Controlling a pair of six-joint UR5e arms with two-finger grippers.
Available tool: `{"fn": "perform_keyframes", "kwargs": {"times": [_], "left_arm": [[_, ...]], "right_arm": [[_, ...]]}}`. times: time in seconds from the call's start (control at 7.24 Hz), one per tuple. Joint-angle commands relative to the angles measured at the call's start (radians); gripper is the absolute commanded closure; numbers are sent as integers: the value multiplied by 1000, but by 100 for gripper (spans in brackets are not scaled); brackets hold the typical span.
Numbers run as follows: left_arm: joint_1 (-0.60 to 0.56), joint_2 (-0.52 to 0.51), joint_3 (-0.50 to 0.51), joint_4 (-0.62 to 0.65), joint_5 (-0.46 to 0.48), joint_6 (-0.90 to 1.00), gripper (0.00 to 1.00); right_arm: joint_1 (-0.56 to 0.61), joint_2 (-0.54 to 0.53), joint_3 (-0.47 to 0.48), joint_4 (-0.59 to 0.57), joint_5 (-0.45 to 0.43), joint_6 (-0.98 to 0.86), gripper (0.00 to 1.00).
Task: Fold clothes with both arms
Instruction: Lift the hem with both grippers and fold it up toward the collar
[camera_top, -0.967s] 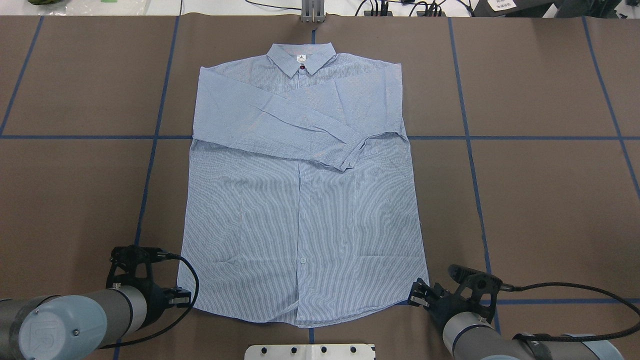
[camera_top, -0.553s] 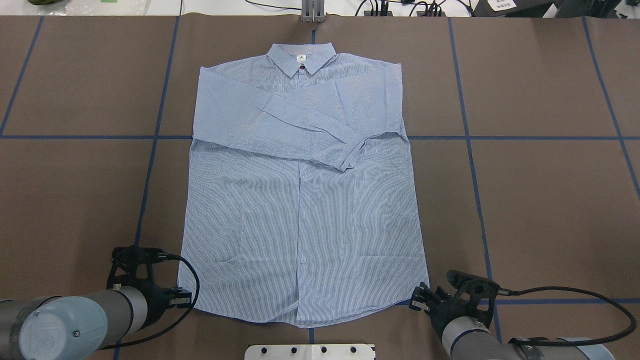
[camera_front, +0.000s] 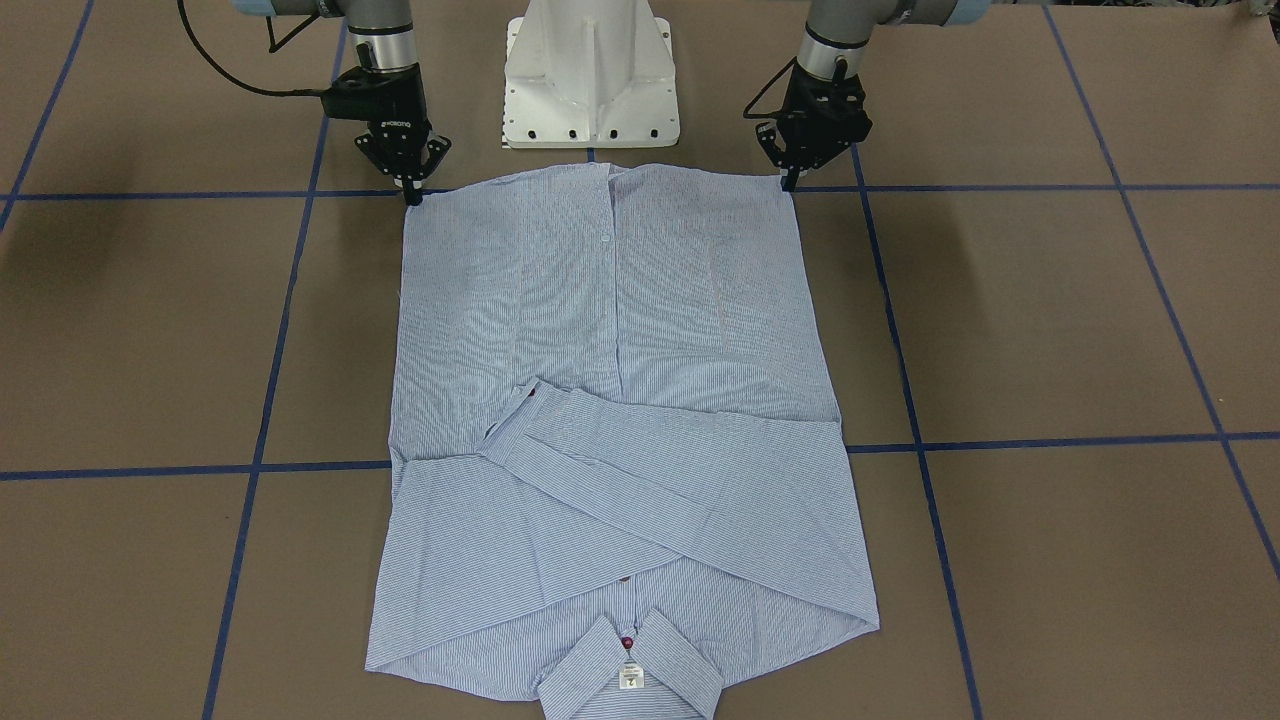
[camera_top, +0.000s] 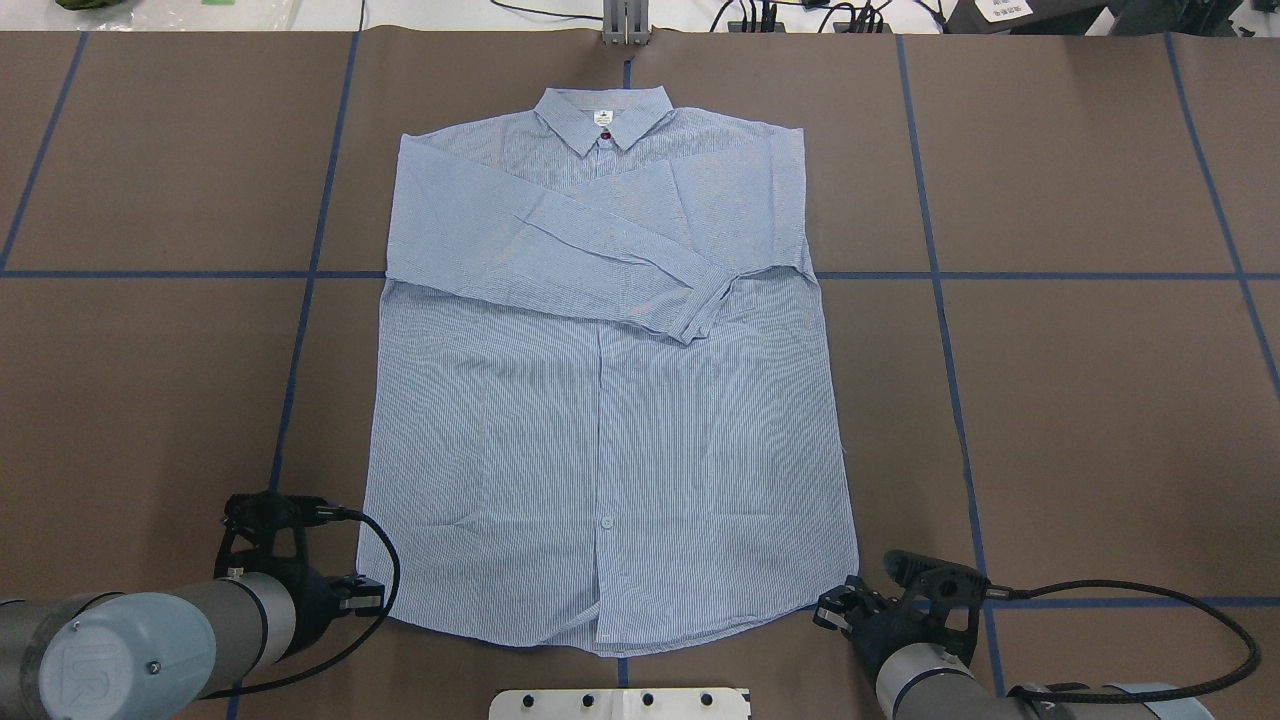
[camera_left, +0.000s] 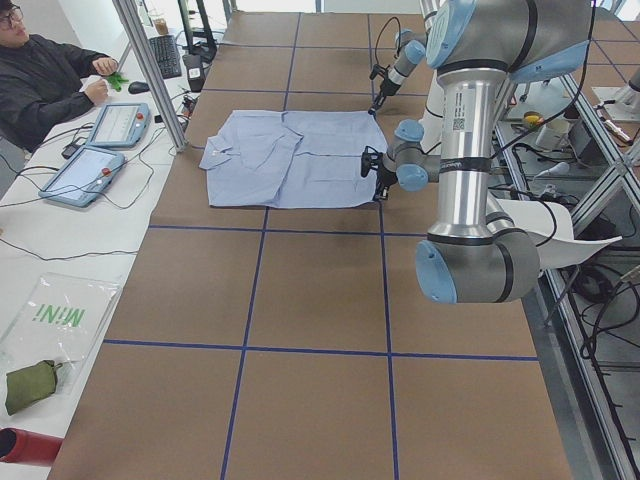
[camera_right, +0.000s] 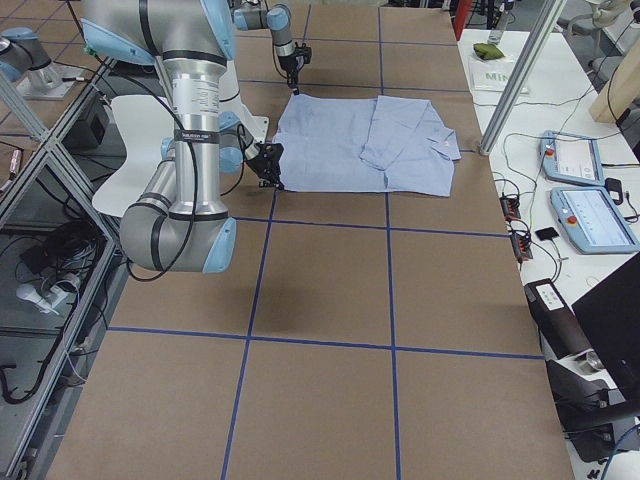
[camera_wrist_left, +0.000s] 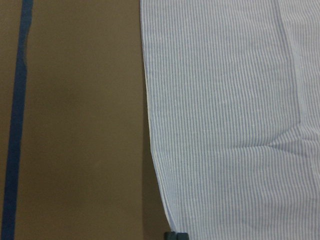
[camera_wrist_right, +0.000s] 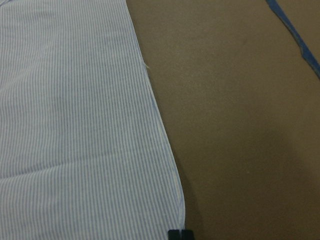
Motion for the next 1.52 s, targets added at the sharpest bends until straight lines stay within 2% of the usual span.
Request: {"fn": "perform_keyframes", "kwargs": {"times": [0.0,0.14,0.28,0.41,0.55,0.69,0.83,0.97,1.11,1.38], "left_arm": [[0,-3,-3,0,0,2,100],[0,-10,-24,2,-3,3,100],[-2,-9,-73,2,-9,8,100],[-3,3,-162,8,-15,9,100],[-2,11,-266,90,-69,8,100],[-5,5,-407,214,-124,9,100],[-23,-6,-504,326,-182,18,100],[-59,-59,-506,395,-218,44,100],[-84,-137,-433,453,-216,61,100],[-190,-264,-274,465,-213,162,100]], "right_arm": [[3,1,8,0,1,-3,100],[17,-16,63,0,9,-8,100],[16,-38,175,-111,17,-8,100],[9,-35,341,-307,85,-6,100],[-16,-29,519,-473,119,-5,100],[-24,-13,645,-588,151,-5,100],[21,46,662,-633,194,-6,100],[76,83,659,-666,218,-21,100],[103,91,638,-672,218,-56,100],[249,233,512,-675,219,-157,100]]}}
